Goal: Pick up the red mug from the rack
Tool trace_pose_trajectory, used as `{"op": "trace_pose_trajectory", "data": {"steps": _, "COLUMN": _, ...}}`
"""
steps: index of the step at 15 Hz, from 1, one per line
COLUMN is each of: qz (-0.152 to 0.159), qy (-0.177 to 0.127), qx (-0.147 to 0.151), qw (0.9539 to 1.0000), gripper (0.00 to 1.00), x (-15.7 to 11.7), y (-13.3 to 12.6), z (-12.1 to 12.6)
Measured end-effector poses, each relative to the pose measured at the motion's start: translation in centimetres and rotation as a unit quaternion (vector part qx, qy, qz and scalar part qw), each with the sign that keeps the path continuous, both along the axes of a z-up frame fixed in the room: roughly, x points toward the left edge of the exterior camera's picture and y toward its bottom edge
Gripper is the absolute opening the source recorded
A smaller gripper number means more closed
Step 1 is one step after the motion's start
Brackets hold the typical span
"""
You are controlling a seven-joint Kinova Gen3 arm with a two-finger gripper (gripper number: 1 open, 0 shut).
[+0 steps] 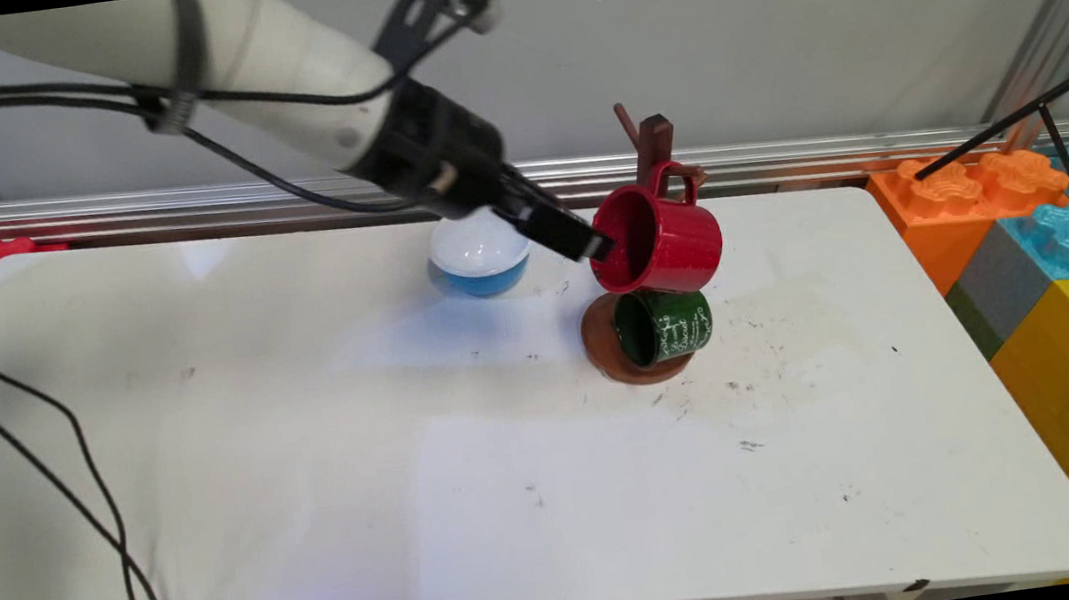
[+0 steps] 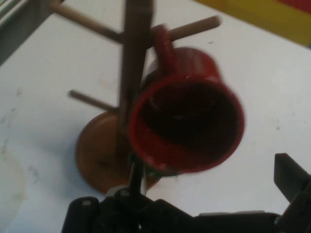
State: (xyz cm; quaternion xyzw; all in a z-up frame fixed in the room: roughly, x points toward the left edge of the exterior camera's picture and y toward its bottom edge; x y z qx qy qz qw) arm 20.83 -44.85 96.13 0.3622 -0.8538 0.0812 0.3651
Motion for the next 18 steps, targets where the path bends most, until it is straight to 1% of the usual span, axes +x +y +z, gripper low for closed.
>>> {"op": "trace_pose_trajectory", "data": {"steps": 2, "qz": 0.003, "qy": 0.011, "qx": 0.006, "qw": 0.9999, "gripper": 1.0, "x": -1.6, "y": -0.2, "z": -0.8}}
{"op": "trace_pose_trajectory", "data": {"steps": 7, "qz": 0.014, "qy": 0.034, "qx": 0.016, "qw": 0.9992, "gripper": 1.0, "x": -4.5, "y": -0.5, "z": -2.5}}
{"op": "trace_pose_trajectory", "data": {"steps": 13, "qz": 0.024, "qy": 0.051, "qx": 0.018, "qw": 0.9982, "gripper": 1.0, "x": -6.1, "y": -0.9, "z": -4.2}}
{"op": "trace_pose_trajectory", "data": {"steps": 18, "qz": 0.027, "qy": 0.061, "qx": 0.016, "qw": 0.9976, "gripper": 1.0, "x": -6.7, "y": -0.8, "z": -5.1}}
